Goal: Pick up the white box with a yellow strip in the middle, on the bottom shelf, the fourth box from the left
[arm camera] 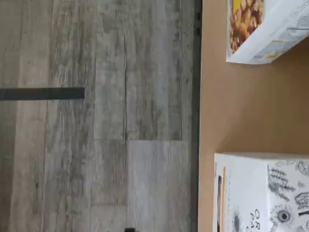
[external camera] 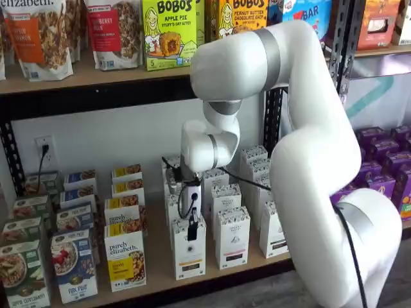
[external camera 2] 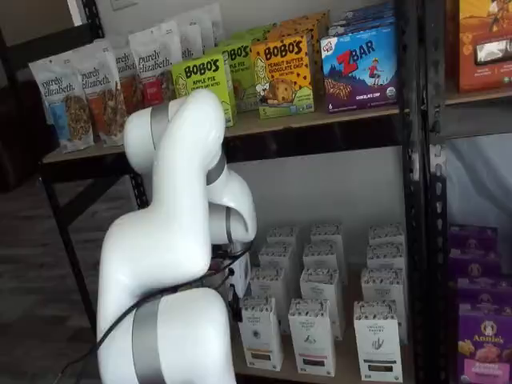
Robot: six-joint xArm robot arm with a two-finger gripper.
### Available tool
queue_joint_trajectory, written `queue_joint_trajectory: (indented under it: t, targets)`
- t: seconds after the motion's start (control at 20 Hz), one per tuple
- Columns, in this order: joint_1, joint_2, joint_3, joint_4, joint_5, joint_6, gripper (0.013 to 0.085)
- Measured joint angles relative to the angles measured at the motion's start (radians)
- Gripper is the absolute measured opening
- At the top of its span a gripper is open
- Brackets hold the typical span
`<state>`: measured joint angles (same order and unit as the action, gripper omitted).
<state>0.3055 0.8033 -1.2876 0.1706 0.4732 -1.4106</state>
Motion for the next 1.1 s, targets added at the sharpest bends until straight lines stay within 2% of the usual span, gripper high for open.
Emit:
queue_joint_trajectory:
  t: [0.05,0.15,0.25,0.65,0.95,1.1]
  targets:
    - [-0.001,0.002,-0.008,0.002,0.018,-0.003,0.085]
    - [-0.016,0.015,-0.073,0.017,0.138,-0.024,0.085]
    - [-0.025,0.021,-0.098,0.019,0.173,-0.032,0.085]
    - [-0.039,0.044,-0.12,0.043,0.113,-0.067,0.085]
    - [-0.044,0.108,-0.187,0.041,0.119,-0.072,0.085]
    - [-0.048,0.135,-0.207,0.062,0.095,-0.093,0.085]
